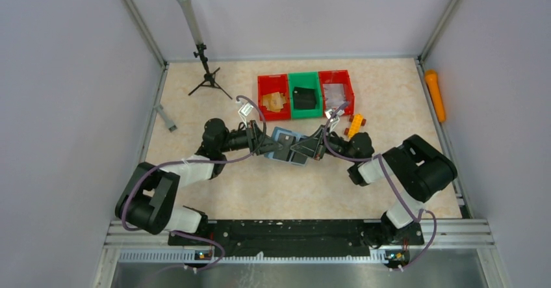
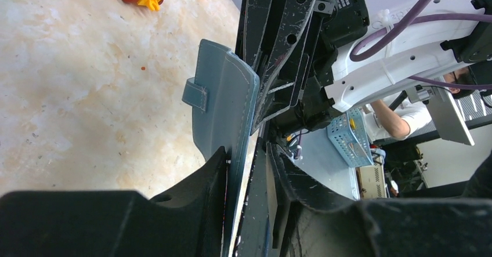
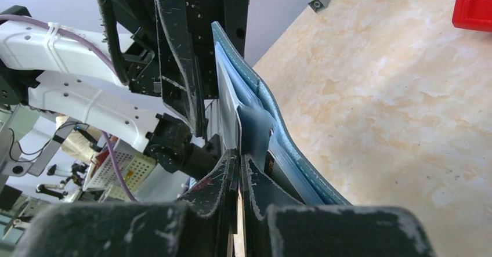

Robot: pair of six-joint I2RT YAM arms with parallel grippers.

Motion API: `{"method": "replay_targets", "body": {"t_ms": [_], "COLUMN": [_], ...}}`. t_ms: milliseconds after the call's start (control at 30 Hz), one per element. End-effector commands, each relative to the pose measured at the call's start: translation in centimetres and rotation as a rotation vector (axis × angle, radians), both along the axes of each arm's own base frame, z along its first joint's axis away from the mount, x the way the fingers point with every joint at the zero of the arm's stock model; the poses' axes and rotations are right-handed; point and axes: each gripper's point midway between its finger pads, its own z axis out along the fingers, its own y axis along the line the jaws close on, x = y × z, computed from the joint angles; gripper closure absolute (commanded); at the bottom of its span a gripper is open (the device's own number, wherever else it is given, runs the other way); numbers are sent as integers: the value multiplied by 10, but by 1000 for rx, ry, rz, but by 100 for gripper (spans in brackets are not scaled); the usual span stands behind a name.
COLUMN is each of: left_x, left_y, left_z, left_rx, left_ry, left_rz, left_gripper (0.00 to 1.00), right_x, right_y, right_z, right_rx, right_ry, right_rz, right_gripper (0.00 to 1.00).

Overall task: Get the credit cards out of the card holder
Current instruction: Remove the credit card from the card holder.

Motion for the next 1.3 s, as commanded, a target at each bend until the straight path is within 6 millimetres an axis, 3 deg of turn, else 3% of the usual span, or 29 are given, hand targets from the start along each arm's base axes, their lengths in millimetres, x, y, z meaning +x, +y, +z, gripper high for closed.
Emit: {"method": "replay_targets", "body": {"t_ms": [0,200,267,367,567,800,967,1100,1267], "left_x": [-3,-2,-2,-4,-4,-5,-4,-3,-4], "left_y": [2,2,3,4,4,4,8,9,10], "left_z": [11,10,11,13,15,16,19,19,19], "left_rx": [-15,-13,-17,-25,-33,-48,-64,-69,-69], "left_ry": [-75,-70,-72,-79,-80,-74,-72,-74,-74], "left_rz": [-3,0,3,0,-1,-8,3,9,12], "left_gripper": [68,94,100,100,100,100,99,87,85], "right_x": [0,0,0,0,-3,-3,0,2,1], "right_y": [-4,-5,-5,-6,-6,-6,-9,-11,-10], "right_z": [15,15,16,17,19,19,18,17,17], "right_rx": [38,40,42,46,60,65,66,66,67], "right_ry": [-76,-76,-77,-83,-88,-88,-81,-70,-70], "right_rz": [-5,-7,-8,-5,10,14,-2,-7,-4], "right_gripper": [97,97,92,77,74,99,100,100,100]}}
